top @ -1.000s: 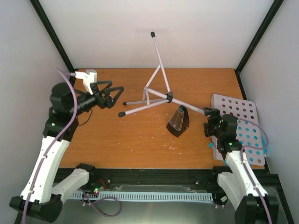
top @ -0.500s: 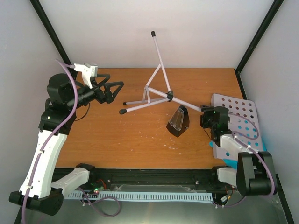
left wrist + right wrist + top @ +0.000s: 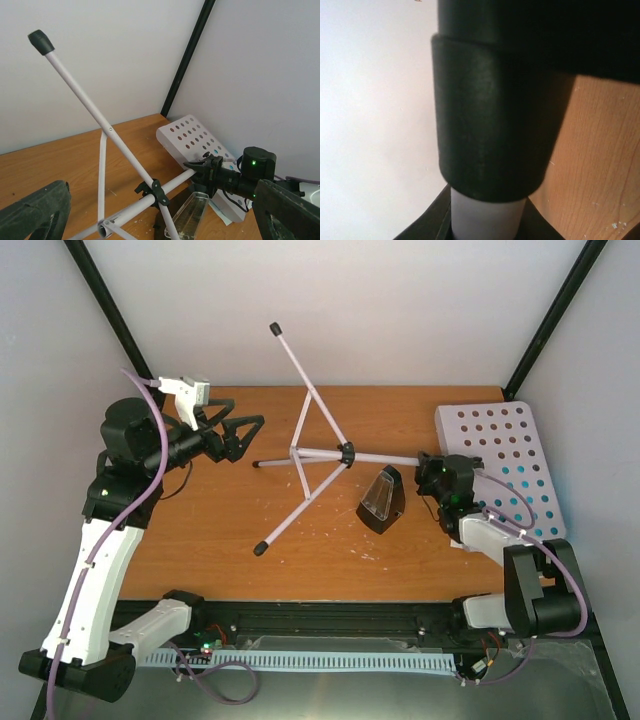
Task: Pack up the instrument practice props
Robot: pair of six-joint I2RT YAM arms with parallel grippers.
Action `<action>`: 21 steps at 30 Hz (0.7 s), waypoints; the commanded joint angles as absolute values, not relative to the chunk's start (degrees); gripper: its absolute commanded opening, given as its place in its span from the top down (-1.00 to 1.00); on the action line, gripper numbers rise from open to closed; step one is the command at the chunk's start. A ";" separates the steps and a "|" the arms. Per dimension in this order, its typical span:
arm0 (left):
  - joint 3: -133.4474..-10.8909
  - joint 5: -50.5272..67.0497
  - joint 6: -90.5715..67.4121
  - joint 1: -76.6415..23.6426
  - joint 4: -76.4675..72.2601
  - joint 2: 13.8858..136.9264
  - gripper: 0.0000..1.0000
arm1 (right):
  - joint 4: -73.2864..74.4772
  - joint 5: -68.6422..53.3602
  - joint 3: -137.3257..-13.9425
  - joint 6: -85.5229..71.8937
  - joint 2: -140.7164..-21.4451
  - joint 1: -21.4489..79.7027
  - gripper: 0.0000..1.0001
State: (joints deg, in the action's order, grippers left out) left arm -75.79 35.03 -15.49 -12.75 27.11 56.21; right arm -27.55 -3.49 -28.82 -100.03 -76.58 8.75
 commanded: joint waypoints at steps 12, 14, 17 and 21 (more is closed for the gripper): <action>-75.06 38.54 -15.54 -12.66 26.89 55.43 -0.99 | -21.72 12.79 -50.50 -69.31 -77.20 20.87 0.94; -74.99 40.06 -15.56 -12.63 26.85 55.99 -0.99 | -20.50 15.60 -53.59 -64.81 -77.10 23.08 0.94; -73.96 41.14 -15.11 -12.66 26.60 56.25 -0.99 | -19.93 18.33 -57.55 -57.62 -77.20 25.26 0.95; -72.96 41.30 -14.92 -12.66 26.19 56.57 -0.99 | -18.56 20.19 -63.62 -45.42 -77.13 27.90 0.95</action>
